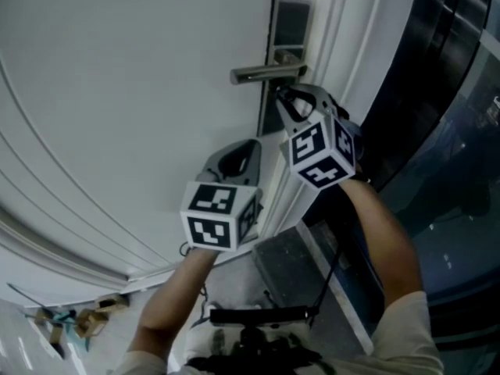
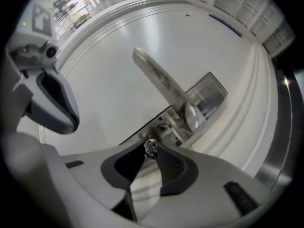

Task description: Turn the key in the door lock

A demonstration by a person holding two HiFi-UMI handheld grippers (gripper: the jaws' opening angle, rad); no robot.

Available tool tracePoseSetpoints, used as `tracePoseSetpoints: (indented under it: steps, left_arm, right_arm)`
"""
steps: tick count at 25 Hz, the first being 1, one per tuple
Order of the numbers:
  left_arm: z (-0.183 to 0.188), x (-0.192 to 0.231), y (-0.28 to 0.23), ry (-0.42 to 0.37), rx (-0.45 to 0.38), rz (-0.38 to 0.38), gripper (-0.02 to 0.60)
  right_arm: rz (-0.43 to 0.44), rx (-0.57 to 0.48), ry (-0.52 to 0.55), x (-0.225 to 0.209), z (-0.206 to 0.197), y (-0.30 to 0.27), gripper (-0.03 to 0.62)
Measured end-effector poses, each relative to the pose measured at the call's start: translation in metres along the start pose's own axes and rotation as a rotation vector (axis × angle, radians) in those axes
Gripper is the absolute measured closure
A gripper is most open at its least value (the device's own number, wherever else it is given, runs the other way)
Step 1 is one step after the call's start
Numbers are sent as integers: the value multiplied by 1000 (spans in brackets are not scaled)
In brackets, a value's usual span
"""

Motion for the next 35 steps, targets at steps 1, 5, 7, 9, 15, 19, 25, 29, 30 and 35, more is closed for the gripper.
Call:
tracePoseSetpoints:
  steps: [1, 5, 7, 9, 15, 19, 25, 29, 30, 35]
  left_arm:
    - [0, -1, 0, 0, 0, -1, 565]
    - [-3, -2, 1, 0, 3, -2, 565]
    - [-3, -1, 2, 2, 3, 0, 565]
    - [-3, 0, 3, 3, 2, 2, 565]
    - [-5, 2, 5, 3, 5, 6, 565]
    - [-4, 2, 5, 1, 2, 0, 565]
    - [-4, 2, 4, 0, -1, 0, 565]
    - [-3, 2, 5, -1, -5, 3, 565]
    - [-3, 2, 5, -1, -5, 3, 565]
    - [-3, 2, 5, 1, -5, 1, 565]
  right_arm:
    - [21, -9, -74, -2, -1, 0, 494]
    - [99, -40, -340, -11, -3, 2, 494]
    - [152, -64, -481, -16, -8, 1, 501]
    - [231, -106, -691, -22, -15, -1, 572]
    - [323, -178, -996, -25, -24, -2, 568]
    - [397, -232, -1211, -26, -31, -4, 563]
    - [476, -312, -1521, -21, -43, -8, 559]
    - [533, -359, -1721, -17, -49, -10, 556]
    - [553, -374, -1769, -16, -50, -11, 554]
    - [650, -450, -2009, -9, -56, -15, 548]
Point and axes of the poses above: the fingertips, and each gripper's own axes: y backward along the fingers, x to its left, z out of its top, the point moved 8 cm from there along y, backward along the fingers, and after that the axes turned 6 degrees about x, right-handed, at the moved point
